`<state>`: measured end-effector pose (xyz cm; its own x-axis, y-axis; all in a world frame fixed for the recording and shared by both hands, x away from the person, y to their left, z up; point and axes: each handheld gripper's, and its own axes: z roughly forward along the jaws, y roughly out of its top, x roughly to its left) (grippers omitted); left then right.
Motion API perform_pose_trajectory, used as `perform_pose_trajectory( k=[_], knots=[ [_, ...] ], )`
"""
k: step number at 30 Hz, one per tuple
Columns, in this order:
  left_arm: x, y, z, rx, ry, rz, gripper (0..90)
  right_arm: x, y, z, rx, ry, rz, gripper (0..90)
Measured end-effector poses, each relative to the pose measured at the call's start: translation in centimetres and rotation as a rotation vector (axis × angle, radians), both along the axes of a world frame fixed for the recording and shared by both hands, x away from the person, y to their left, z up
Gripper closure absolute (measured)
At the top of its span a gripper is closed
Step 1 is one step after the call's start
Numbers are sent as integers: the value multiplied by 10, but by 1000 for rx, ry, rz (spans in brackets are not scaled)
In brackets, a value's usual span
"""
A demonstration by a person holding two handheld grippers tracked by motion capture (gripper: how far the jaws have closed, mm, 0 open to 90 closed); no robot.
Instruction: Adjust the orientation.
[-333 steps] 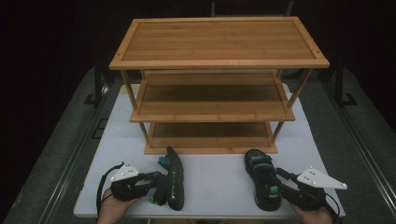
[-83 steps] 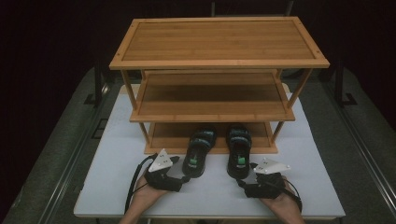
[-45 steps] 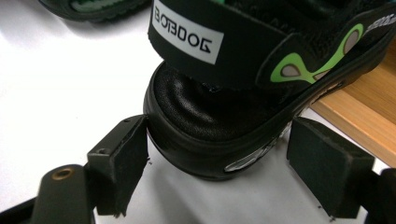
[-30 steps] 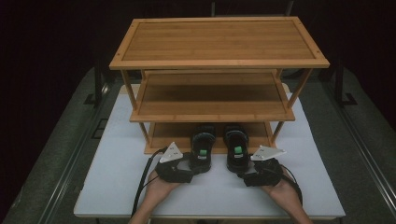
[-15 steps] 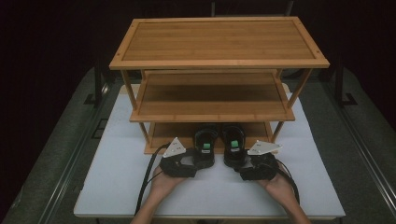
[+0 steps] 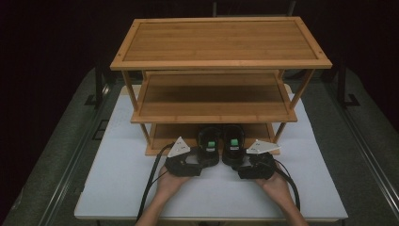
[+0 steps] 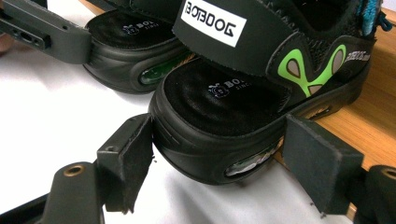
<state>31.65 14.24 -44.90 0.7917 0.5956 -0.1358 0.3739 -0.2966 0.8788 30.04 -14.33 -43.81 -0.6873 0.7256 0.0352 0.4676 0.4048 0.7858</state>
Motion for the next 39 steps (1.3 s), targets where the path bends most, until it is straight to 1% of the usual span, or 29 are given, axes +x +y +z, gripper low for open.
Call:
perform_pose_trajectory(
  k=[2, 4, 6, 8, 9, 10, 11, 12, 13, 14, 15, 16, 17, 19, 20, 23, 24, 26, 27, 30, 32, 34, 36, 37, 38, 39],
  knots=[
    [-1, 0, 0, 2, 0, 2, 280, -1, 0, -1, 2, -2, -6, 247],
    [-2, 0, 2, 11, -9, 5, 281, -2, 1, -1, 3, -3, -14, 251],
    [-5, 0, 3, 22, -5, 0, 267, -4, 1, -1, -3, -1, -22, 253],
    [-8, 1, 5, 40, -6, 4, 264, -7, 1, -1, -14, -7, -30, 253],
    [-10, 2, 6, 46, -7, 1, 265, -9, 1, -2, -11, -12, -38, 254],
    [-12, 2, 7, 53, -8, 0, 271, -12, 0, -2, -8, -26, -51, 265],
    [-14, 3, 9, 56, -11, -4, 290, -15, 0, -3, -10, -34, -65, 293],
    [-18, 3, 11, 50, -25, -9, 329, -18, -1, -4, -9, -37, -71, 304],
    [-20, 3, 11, 45, -30, -14, 353, -22, -3, -4, 1, -43, -77, 335],
    [-22, 3, 12, 42, -27, -23, 380, -25, -4, -5, 0, -51, -83, 364],
    [-25, 3, 12, 53, -35, -28, 421, -29, -4, -5, -11, -64, -92, 395],
    [-27, 2, 12, 66, -45, -26, 457, -32, -4, -5, -12, -69, -97, 434],
    [-29, 2, 11, 72, -46, -24, 488, -35, -4, -4, -12, -75, -98, 486],
    [-32, 3, 9, 79, -46, -15, 556, -42, -2, -3, -14, -95, -118, 552],
    [-32, 3, 9, 79, -44, -6, 594, -44, -2, -3, -7, -94, -115, 593],
    [-33, 3, 6, 74, -31, -3, 666, -49, 2, -2, -10, -94, -116, 665],
    [-33, 3, 5, 73, -26, -10, 680, -50, 4, -2, -20, -96, -117, 667],
    [-35, 2, 4, 84, -39, -8, 722, -51, 9, -2, -28, -98, -113, 731],
    [-34, 1, 4, 83, -37, -12, 747, -52, 10, -2, -33, -105, -112, 769],
    [-34, 1, 4, 86, -43, -6, 782, -51, 15, -2, -43, -103, -118, 840],
    [-33, 0, 5, 92, -48, -5, 792, -49, 17, -3, -40, -102, -122, 868],
    [-33, -2, 5, 96, -54, -1, 802, -48, 18, -3, -47, -110, -125, 894],
    [-33, -5, 5, 96, -62, 3, 803, -48, 20, -3, -52, -121, -124, 895],
    [-33, -6, 5, 93, -73, 13, 814, -48, 22, -3, -62, -130, -128, 895],
    [-33, -7, 5, 88, -75, 22, 814, -48, 23, -4, -73, -142, -134, 896],
    [-32, -7, 4, 89, -75, 31, 814, -48, 23, -4, -76, -143, -136, 897]
  ],
)
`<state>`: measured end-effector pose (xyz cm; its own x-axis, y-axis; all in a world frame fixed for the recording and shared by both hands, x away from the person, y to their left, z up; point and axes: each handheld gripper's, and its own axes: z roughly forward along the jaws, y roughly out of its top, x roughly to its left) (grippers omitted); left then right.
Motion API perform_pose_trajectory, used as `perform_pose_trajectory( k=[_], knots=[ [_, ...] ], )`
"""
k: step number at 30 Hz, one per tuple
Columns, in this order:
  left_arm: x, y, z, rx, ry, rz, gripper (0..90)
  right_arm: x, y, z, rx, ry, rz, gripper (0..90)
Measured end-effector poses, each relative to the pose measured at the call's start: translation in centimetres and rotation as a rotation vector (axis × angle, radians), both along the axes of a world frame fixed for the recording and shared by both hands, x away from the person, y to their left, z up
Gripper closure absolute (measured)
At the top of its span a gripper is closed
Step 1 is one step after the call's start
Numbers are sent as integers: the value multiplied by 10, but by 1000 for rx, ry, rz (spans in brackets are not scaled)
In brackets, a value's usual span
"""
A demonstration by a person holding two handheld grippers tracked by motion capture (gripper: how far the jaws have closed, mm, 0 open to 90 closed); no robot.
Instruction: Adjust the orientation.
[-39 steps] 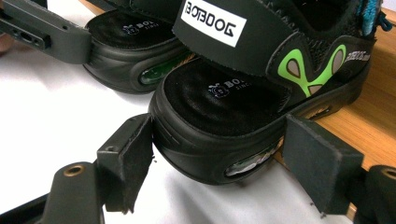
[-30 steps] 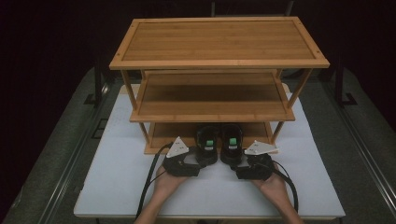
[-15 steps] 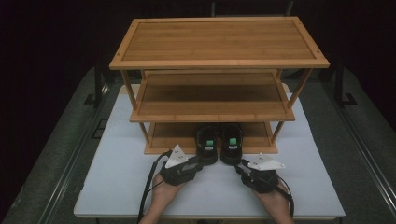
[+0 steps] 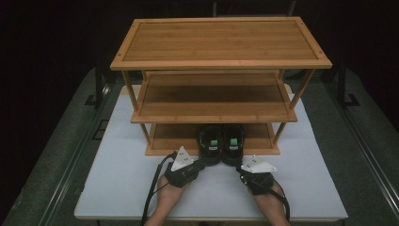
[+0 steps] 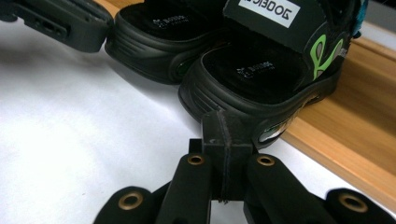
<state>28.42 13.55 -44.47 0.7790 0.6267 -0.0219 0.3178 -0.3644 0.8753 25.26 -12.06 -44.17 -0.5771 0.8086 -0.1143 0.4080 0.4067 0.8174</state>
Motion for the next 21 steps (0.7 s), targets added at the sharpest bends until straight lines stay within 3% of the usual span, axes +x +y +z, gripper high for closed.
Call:
perform_pose_trajectory(
  k=[9, 21],
  knots=[
    [9, -5, -2, 23, -8, 59, 823, 10, 5, -2, 3, -4, -31, 898],
    [19, -12, -4, 29, -10, 88, 823, 23, 6, -4, 2, -2, -75, 898]
  ],
)
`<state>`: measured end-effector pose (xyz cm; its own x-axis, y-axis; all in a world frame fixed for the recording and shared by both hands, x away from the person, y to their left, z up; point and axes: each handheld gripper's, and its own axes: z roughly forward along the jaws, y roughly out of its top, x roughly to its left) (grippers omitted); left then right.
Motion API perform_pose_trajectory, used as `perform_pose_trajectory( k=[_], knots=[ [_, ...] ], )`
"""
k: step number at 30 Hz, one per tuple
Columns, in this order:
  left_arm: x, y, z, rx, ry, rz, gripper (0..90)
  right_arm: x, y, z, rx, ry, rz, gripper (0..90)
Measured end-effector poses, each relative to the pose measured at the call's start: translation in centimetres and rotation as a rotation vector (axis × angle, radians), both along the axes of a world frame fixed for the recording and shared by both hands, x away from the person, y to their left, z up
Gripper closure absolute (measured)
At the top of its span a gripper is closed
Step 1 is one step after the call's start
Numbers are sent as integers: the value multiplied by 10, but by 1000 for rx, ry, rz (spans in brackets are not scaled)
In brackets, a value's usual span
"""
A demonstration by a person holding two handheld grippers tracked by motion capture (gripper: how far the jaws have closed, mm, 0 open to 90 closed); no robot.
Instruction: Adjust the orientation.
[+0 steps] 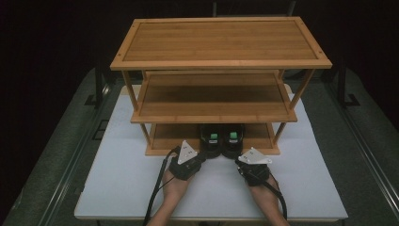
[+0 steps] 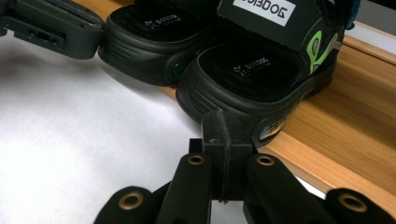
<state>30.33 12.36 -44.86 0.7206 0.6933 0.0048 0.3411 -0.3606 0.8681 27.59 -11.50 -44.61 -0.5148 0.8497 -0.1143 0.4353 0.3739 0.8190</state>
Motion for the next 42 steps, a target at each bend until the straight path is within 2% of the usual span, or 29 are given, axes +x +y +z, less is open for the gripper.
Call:
perform_pose_trajectory(
  k=[17, 30, 35, 41, 42],
  knots=[
    [12, -7, -1, 25, -11, 48, 822, 12, 4, -3, 1, -13, -44, 897],
    [18, -9, -1, 29, -2, 53, 808, 19, 4, -5, 10, -11, -54, 895],
    [16, -6, 0, 8, 20, 49, 758, 18, 1, -4, 35, 7, -46, 834],
    [13, -3, 4, -6, 41, 18, 699, 15, -9, -2, 71, 51, -17, 759],
    [12, -3, 5, -14, 46, 14, 684, 14, -11, -2, 69, 48, -11, 745]
  ],
)
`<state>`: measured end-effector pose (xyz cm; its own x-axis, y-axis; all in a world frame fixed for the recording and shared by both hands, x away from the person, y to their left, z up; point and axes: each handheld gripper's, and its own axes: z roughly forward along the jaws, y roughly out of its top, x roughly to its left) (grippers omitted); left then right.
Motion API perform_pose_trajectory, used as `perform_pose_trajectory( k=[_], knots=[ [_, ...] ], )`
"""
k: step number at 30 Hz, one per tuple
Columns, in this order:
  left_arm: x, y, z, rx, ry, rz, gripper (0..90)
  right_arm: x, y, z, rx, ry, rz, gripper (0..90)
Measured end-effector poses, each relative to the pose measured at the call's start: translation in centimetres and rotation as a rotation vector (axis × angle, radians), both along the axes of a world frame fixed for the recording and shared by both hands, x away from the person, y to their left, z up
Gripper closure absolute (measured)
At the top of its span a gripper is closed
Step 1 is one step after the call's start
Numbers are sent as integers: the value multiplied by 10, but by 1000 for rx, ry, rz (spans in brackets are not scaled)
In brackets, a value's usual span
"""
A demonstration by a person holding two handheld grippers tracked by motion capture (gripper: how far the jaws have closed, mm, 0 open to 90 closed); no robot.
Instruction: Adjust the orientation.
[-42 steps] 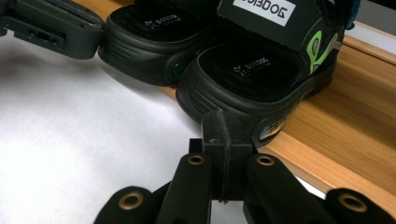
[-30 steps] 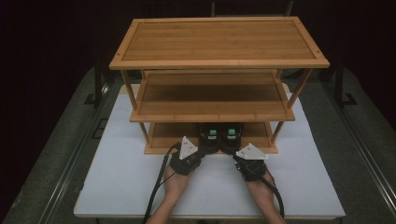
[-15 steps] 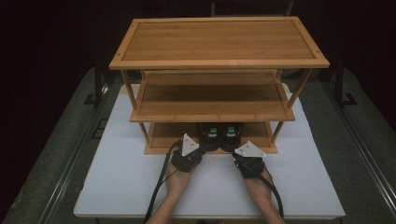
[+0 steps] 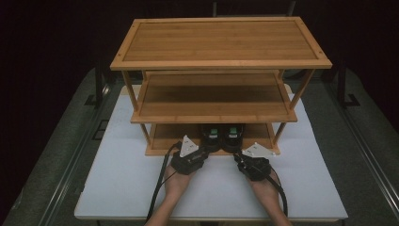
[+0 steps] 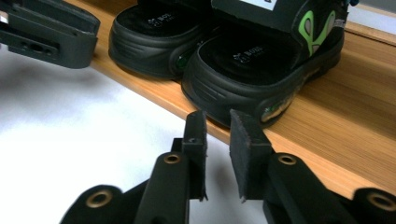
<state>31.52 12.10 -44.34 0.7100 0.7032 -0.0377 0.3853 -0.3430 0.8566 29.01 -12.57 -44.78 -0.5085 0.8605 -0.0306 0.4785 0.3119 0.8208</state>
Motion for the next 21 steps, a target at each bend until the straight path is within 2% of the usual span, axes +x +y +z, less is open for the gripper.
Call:
perform_pose_trajectory(
  k=[3, 7, 9, 17, 21],
  knots=[
    [-2, 2, 2, -11, 8, -19, 653, -1, -5, 1, 21, 20, 10, 698],
    [-4, 4, 4, -26, 22, -42, 614, -2, -10, 2, 24, 24, 30, 647],
    [-5, 4, 5, -31, 17, -47, 606, -4, -13, 3, 36, 34, 45, 626],
    [-9, 9, 8, -49, 52, -88, 501, -7, -19, 5, 31, 51, 90, 514],
    [-11, 12, 10, -57, 60, -105, 460, -9, -23, 6, 49, 61, 112, 485]
  ],
)
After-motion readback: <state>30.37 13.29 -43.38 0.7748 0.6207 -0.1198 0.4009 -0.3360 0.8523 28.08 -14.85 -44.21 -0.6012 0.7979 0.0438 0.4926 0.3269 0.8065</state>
